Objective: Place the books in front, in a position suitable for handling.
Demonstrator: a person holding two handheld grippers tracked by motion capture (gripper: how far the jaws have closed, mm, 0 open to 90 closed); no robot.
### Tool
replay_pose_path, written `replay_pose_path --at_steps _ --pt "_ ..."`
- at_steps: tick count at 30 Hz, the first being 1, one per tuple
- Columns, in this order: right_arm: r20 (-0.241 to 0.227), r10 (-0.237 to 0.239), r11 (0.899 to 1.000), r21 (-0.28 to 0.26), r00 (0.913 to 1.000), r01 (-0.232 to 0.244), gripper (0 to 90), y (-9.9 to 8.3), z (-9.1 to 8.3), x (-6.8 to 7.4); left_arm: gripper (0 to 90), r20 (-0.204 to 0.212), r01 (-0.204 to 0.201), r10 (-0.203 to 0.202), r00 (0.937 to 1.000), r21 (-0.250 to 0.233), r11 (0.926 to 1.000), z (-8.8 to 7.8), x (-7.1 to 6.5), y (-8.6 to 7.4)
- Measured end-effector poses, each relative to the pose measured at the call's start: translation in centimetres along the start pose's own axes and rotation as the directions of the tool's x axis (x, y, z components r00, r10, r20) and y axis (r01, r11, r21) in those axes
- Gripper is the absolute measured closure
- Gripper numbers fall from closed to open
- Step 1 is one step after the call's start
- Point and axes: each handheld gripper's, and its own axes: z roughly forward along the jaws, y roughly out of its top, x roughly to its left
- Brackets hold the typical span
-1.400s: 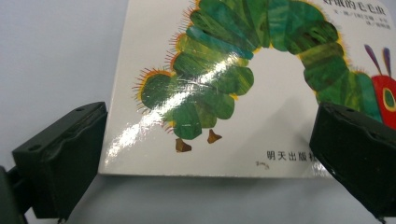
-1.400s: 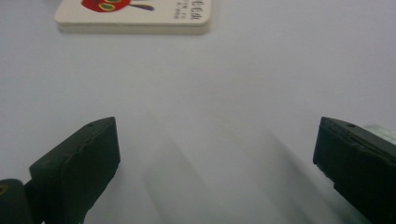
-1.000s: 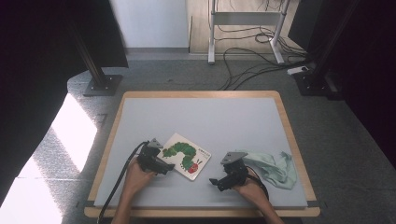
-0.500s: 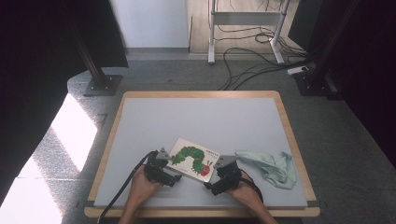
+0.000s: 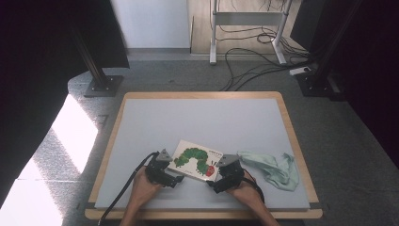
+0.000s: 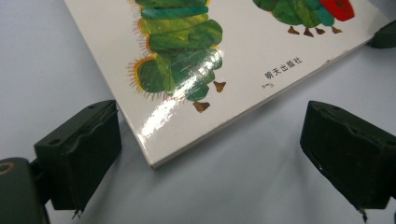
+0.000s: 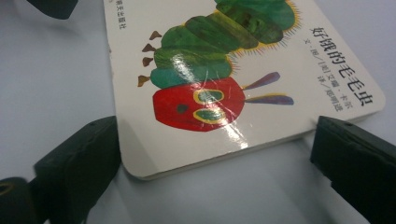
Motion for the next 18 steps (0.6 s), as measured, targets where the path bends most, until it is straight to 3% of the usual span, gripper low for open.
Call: replay_pose_path --at_steps 2,7,11,15,18 --pt "0.005 0.003 1.000 -0.008 1.0000 -0.003 9.7 0.0 -0.2 -0.6 6.3 -0.015 -0.009 0.009 0.9998 -0.006 0.9999 0.2 -0.2 0.0" --pt "0.034 0.036 0.999 -0.032 0.9988 -0.035 14.9 -0.4 -0.5 -2.8 11.2 -0.008 0.020 -0.020 0.9998 -0.032 0.9993 0.5 0.0 0.4" --pt "0.048 0.049 0.998 -0.034 0.9977 -0.047 13.6 -0.4 -0.5 -3.6 12.1 -0.023 0.022 -0.022 0.9995 -0.030 0.9993 0.8 0.0 0.8" --pt "0.070 0.063 0.997 -0.036 0.9956 -0.061 13.6 -0.2 -0.4 -4.7 24.0 -0.085 0.028 -0.033 0.9958 -0.064 0.9976 1.2 0.5 1.2" --pt "0.075 0.065 0.997 -0.037 0.9951 -0.062 14.4 -0.2 -0.3 -5.3 30.4 -0.088 0.036 -0.043 0.9952 -0.083 0.9959 1.3 0.8 1.3"
